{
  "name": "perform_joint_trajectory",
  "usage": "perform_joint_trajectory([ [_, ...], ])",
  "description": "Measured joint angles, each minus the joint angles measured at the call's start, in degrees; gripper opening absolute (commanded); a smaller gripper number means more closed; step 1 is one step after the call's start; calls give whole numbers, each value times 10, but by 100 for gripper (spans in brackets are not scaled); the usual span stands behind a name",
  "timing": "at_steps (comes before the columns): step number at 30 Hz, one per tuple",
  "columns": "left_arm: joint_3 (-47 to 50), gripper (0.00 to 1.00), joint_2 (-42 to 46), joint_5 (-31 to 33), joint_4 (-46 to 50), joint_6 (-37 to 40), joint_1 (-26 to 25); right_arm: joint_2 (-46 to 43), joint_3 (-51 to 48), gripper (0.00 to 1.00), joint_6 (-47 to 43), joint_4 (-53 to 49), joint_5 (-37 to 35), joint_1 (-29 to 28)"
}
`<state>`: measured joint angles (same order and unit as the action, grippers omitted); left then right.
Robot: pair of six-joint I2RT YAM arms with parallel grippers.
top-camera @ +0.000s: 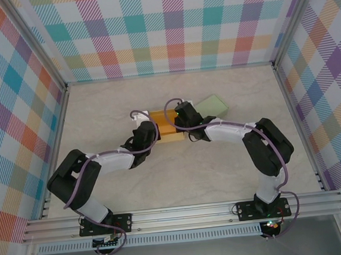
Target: Fold the paper box
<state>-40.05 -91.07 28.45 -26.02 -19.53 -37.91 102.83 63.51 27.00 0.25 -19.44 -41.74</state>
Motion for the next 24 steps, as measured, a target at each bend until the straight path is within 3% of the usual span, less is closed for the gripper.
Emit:
perform_joint_trajectory([
  [3, 24, 4, 25, -19, 2, -2, -1, -10, -25, 12, -5, 26, -9, -8],
  [15, 94, 58, 185, -96, 54, -19, -10, -16, -75, 12, -18, 106, -49, -33],
  [20, 119, 73, 291, -110, 91, -28, -11, -19, -83, 14, -22, 113, -54, -34],
  [24, 125, 79, 372, -120, 158, -40, -13, -19, -87, 15, -26, 112, -54, -39],
])
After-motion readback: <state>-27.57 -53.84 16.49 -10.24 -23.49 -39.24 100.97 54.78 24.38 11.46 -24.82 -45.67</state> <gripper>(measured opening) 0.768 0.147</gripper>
